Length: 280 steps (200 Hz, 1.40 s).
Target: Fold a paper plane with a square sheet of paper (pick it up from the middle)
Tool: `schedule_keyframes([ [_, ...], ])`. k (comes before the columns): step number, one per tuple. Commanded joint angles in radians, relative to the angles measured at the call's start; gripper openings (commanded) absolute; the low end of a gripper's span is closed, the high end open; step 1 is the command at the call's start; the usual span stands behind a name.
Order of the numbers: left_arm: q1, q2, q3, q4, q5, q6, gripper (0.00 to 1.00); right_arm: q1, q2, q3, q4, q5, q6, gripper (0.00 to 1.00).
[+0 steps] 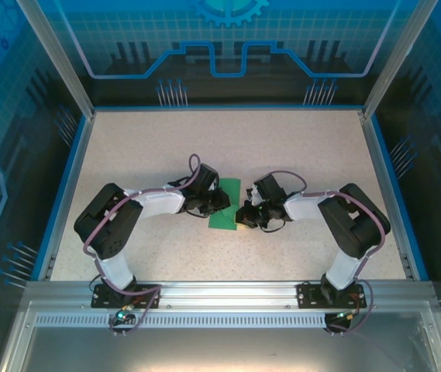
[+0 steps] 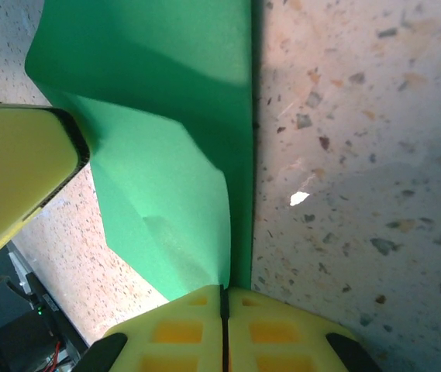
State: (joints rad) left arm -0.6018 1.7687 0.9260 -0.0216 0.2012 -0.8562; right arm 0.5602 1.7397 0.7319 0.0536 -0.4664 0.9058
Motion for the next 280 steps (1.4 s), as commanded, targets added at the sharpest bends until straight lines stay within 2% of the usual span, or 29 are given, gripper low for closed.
schedule_keyframes([
  [1, 0.010, 0.030, -0.018, 0.005, -0.013, 0.028, 0.19, -0.018, 0.038, -0.007, -0.058, 0.012, 0.002, 0.08],
  [51, 0.016, 0.048, -0.016, -0.003, -0.041, 0.025, 0.16, -0.022, 0.039, 0.015, -0.092, 0.018, -0.030, 0.09],
  [104, 0.015, 0.066, -0.026, -0.016, -0.066, -0.018, 0.11, -0.022, -0.037, 0.053, -0.146, 0.064, -0.096, 0.18],
  [149, 0.015, 0.075, -0.026, -0.014, -0.073, -0.047, 0.10, -0.005, -0.132, 0.074, -0.239, 0.196, -0.191, 0.31],
  [192, 0.014, 0.075, -0.031, -0.017, -0.081, -0.060, 0.08, 0.068, -0.098, 0.194, -0.358, 0.327, -0.319, 0.39],
  [210, 0.014, 0.077, -0.033, -0.018, -0.083, -0.067, 0.08, 0.088, -0.069, 0.235, -0.370, 0.332, -0.345, 0.39],
  [230, 0.015, 0.075, -0.033, -0.018, -0.085, -0.072, 0.07, 0.098, -0.035, 0.263, -0.358, 0.282, -0.359, 0.37],
  [262, 0.016, 0.077, -0.034, -0.020, -0.085, -0.082, 0.06, 0.106, 0.007, 0.265, -0.329, 0.184, -0.361, 0.21],
  [280, 0.015, 0.077, -0.034, -0.020, -0.086, -0.087, 0.05, 0.108, 0.015, 0.244, -0.309, 0.142, -0.362, 0.16],
])
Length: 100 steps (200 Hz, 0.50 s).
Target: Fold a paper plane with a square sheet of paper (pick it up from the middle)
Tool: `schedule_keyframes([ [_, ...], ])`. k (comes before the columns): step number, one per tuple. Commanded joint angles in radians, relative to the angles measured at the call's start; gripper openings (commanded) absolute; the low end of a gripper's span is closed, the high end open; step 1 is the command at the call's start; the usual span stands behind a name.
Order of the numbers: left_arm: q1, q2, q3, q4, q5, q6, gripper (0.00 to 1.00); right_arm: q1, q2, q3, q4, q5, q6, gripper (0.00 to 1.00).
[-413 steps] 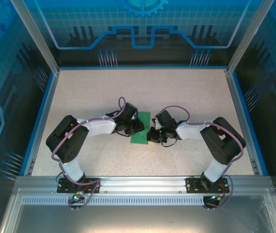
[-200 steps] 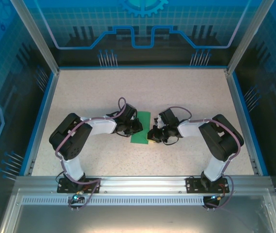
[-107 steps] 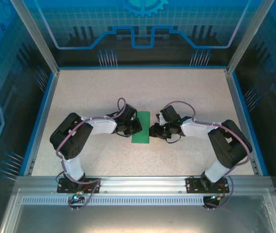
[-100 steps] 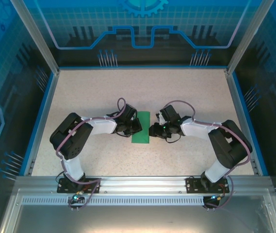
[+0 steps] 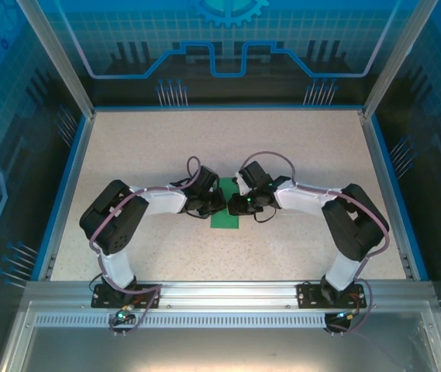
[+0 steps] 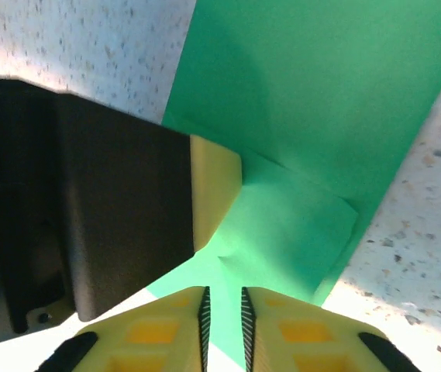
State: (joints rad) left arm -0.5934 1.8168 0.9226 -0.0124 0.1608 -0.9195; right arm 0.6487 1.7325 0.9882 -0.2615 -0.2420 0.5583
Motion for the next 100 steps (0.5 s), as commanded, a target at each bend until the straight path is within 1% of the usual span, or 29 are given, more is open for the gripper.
schedule_keyframes([
  [1, 0.007, 0.029, -0.030, -0.029, -0.046, -0.024, 0.05, 0.019, 0.022, -0.013, 0.007, -0.083, -0.014, 0.16],
  [29, 0.007, 0.033, -0.034, -0.036, -0.051, -0.040, 0.05, 0.023, 0.036, -0.028, 0.021, -0.150, -0.031, 0.13],
  [51, 0.006, 0.038, -0.034, -0.038, -0.052, -0.049, 0.05, 0.023, 0.053, -0.027, 0.008, -0.169, -0.052, 0.12],
  [72, 0.006, 0.040, -0.033, -0.043, -0.054, -0.053, 0.04, 0.023, 0.071, -0.019, -0.021, -0.157, -0.069, 0.12],
  [100, 0.007, 0.039, -0.031, -0.049, -0.056, -0.050, 0.05, 0.022, 0.089, -0.010, -0.072, -0.092, -0.090, 0.12],
])
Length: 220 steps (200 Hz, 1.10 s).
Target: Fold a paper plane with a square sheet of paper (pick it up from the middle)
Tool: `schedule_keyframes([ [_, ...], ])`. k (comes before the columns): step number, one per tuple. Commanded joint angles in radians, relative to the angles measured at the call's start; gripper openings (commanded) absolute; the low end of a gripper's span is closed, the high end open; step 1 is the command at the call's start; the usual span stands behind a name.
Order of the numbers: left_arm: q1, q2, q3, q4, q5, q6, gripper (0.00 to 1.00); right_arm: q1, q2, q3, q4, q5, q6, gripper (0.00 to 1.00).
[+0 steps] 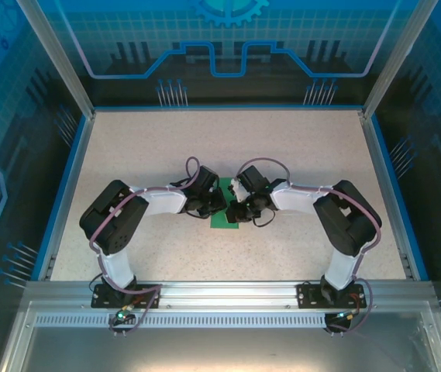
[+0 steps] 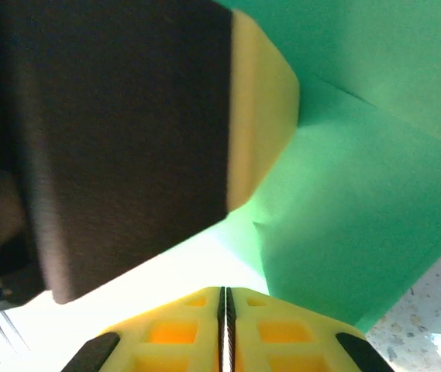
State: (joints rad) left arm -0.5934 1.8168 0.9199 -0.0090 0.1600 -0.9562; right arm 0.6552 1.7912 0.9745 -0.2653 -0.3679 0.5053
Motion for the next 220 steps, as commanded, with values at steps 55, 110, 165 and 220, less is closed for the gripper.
schedule_keyframes([
  [55, 0.013, 0.036, -0.028, -0.062, -0.057, 0.010, 0.04, -0.011, 0.020, -0.018, -0.065, 0.075, -0.024, 0.12],
  [110, 0.020, 0.035, -0.026, -0.073, -0.060, 0.041, 0.05, -0.073, -0.022, -0.076, -0.016, 0.020, -0.004, 0.12],
  [165, 0.020, 0.038, -0.024, -0.070, -0.056, 0.057, 0.05, -0.140, -0.103, -0.158, -0.017, 0.000, -0.002, 0.12],
  [220, 0.021, 0.036, -0.015, -0.068, -0.048, 0.066, 0.05, -0.103, -0.128, -0.056, -0.042, -0.036, 0.001, 0.13],
])
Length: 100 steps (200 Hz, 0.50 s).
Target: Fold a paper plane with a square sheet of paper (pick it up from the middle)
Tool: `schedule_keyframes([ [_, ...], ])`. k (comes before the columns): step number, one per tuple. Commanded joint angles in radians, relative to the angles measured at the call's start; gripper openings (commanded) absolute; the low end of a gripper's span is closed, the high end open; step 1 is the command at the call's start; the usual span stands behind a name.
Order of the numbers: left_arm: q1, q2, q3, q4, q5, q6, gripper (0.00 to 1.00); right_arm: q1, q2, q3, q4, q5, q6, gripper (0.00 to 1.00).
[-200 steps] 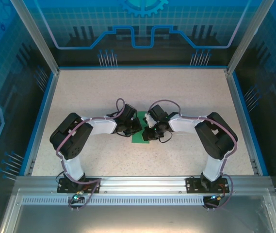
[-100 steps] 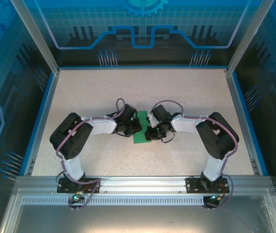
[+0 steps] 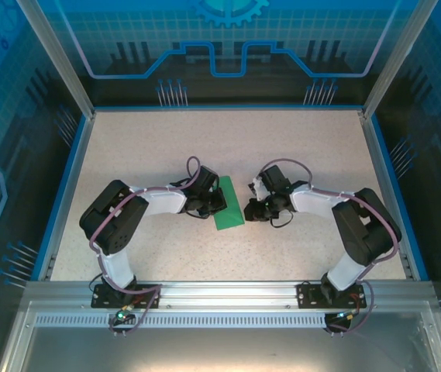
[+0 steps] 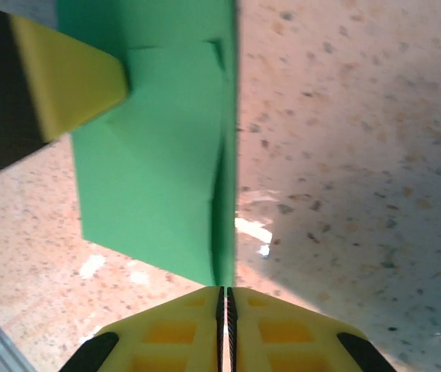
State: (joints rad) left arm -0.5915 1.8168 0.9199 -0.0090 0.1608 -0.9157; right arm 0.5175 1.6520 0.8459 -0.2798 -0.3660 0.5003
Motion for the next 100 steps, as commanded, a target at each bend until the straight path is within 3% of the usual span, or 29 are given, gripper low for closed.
schedule_keyframes([
  [1, 0.019, 0.036, -0.015, -0.068, -0.049, 0.026, 0.05, 0.036, 0.015, 0.074, -0.027, -0.038, 0.007, 0.13],
  [51, 0.019, 0.035, -0.013, -0.065, -0.043, 0.026, 0.05, 0.058, 0.130, 0.114, 0.010, -0.083, 0.046, 0.13],
  [100, 0.019, 0.021, -0.006, -0.060, -0.037, 0.044, 0.06, 0.012, 0.165, 0.070, -0.006, -0.085, 0.073, 0.11],
])
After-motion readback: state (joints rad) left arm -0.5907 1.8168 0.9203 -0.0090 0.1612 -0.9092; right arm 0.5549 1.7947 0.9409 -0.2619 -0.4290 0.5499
